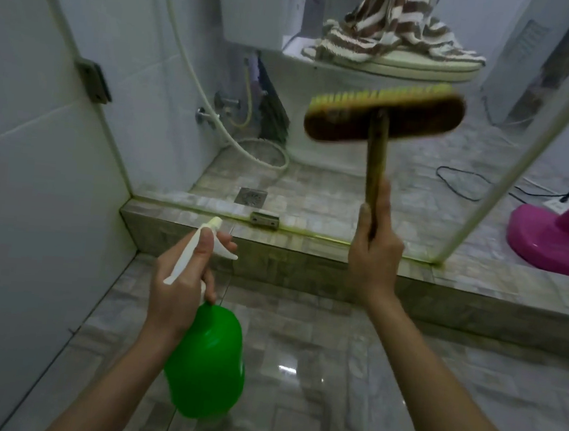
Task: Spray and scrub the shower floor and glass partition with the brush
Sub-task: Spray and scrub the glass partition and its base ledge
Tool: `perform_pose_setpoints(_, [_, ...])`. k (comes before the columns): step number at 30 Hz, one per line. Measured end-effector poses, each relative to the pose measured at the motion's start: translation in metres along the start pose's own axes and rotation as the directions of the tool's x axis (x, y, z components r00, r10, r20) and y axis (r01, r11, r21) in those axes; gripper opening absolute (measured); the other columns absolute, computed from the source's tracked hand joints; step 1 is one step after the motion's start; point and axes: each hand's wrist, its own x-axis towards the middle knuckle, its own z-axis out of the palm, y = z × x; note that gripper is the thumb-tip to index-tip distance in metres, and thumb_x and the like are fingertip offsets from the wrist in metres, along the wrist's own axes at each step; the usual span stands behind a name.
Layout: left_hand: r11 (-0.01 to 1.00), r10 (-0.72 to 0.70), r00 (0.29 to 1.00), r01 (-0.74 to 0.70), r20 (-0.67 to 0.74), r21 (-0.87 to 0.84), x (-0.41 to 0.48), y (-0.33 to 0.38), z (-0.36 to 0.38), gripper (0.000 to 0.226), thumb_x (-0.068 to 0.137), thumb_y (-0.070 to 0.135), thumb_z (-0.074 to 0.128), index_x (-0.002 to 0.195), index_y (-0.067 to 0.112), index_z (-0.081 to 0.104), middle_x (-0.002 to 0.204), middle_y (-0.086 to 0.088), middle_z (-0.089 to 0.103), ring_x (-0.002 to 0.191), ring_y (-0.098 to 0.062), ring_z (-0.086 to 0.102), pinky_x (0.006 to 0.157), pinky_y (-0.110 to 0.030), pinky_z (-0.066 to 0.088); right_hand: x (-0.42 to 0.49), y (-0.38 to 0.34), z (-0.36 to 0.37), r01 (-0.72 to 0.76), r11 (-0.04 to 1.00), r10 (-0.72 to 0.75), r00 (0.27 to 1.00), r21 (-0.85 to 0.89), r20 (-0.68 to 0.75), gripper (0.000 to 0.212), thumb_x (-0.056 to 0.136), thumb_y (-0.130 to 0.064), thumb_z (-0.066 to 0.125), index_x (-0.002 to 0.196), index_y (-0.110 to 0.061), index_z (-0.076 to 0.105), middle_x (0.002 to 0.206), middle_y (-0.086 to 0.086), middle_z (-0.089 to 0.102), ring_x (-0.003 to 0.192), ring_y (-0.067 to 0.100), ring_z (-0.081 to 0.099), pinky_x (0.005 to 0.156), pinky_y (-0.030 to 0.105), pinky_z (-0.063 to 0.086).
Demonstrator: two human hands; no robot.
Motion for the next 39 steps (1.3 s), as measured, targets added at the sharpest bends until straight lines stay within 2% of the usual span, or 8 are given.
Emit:
perform_pose_setpoints(4, [1.000,0.009,1.000,-0.009,0.000,-0.009,-0.001,0.002,0.003,0.043,0.100,0.045,0.040,0.096,0.016,0.072,0.099,0.003,0.076,0.037,-0.013,0.045,0.040,-0.020,0.039,0.000,0.015,-0.003,-0.058,0.998,0.061,0.989,0.024,-0.136,0.050,0.104,-0.030,0.036,0.150,-0.034,0.018,0.051,-0.001,0.034,0.039,0.012,0.030,0.037,0.028,0.031])
perform_pose_setpoints(7, [1.000,0.023,1.000,-0.023,0.007,0.000,-0.002,0.005,0.007,0.041,0.106,0.041,0.041,0.098,0.014,0.072,0.099,0.004,0.075,0.038,-0.013,0.045,0.040,-0.020,0.039,-0.088,0.064,-0.020,-0.253,0.966,0.255,0.966,-0.047,0.036,0.052,0.101,-0.039,0.033,0.146,-0.054,0.014,0.052,0.003,0.039,0.040,0.014,0.036,0.040,0.038,0.037])
perform_pose_setpoints(11, [1.000,0.020,0.999,-0.020,0.033,0.008,-0.007,0.002,0.012,0.041,0.105,0.041,0.042,0.096,0.015,0.073,0.099,0.006,0.075,0.038,-0.013,0.046,0.041,-0.021,0.040,-0.130,0.073,-0.036,-0.262,0.958,0.279,0.948,-0.119,0.153,0.052,0.099,-0.040,0.034,0.144,-0.058,0.015,0.057,0.008,0.049,0.040,0.012,0.034,0.039,0.036,0.034])
perform_pose_setpoints(15, [1.000,0.000,0.998,0.002,0.057,-0.032,-0.010,-0.003,0.016,0.034,0.100,0.045,0.043,0.087,0.049,0.074,0.098,0.005,0.076,0.038,-0.013,0.045,0.041,-0.021,0.040,-0.040,0.038,-0.028,-0.193,0.981,0.193,0.979,0.009,-0.065,0.051,0.104,-0.027,0.037,0.150,-0.038,0.017,0.054,0.000,0.034,0.042,0.012,0.034,0.041,0.024,0.033])
perform_pose_setpoints(19, [0.999,-0.012,0.998,0.014,0.062,-0.032,-0.006,-0.005,0.021,0.035,0.099,0.046,0.043,0.095,0.031,0.074,0.098,0.003,0.076,0.037,-0.013,0.045,0.041,-0.022,0.039,-0.011,0.034,-0.031,-0.181,0.982,0.188,0.962,0.054,-0.199,0.051,0.104,-0.027,0.036,0.152,-0.029,0.019,0.058,0.015,0.040,0.042,0.014,0.034,0.041,0.028,0.033])
perform_pose_setpoints(27, [1.000,0.008,0.998,-0.007,0.054,-0.025,-0.001,-0.008,0.023,0.043,0.101,0.046,0.041,0.099,0.017,0.072,0.101,0.001,0.076,0.038,-0.013,0.045,0.043,-0.024,0.040,-0.151,0.084,-0.032,-0.493,0.862,0.503,0.861,-0.120,0.077,0.053,0.103,-0.025,0.037,0.148,-0.045,0.017,0.052,-0.003,0.033,0.040,0.009,0.032,0.038,0.020,0.028])
perform_pose_setpoints(34, [1.000,0.002,0.999,-0.002,0.046,0.004,0.003,-0.017,0.014,0.046,0.101,0.047,0.041,0.098,0.012,0.071,0.098,0.007,0.075,0.037,-0.013,0.045,0.041,-0.022,0.040,-0.147,0.001,0.045,-0.435,0.898,0.425,0.810,-0.073,0.405,0.059,0.104,-0.029,0.034,0.148,-0.050,0.002,0.055,-0.005,0.040,0.041,0.003,0.034,0.038,0.016,0.032])
perform_pose_setpoints(39, [1.000,-0.008,1.000,0.008,0.010,-0.010,0.006,-0.018,0.000,0.056,0.095,0.059,0.042,0.096,0.010,0.071,0.099,0.008,0.075,0.038,-0.015,0.044,0.042,-0.023,0.040,-0.140,0.032,-0.002,-0.432,0.891,0.454,0.838,-0.141,0.302,0.056,0.103,-0.030,0.036,0.147,-0.052,0.009,0.054,-0.002,0.043,0.042,0.008,0.038,0.039,0.027,0.037])
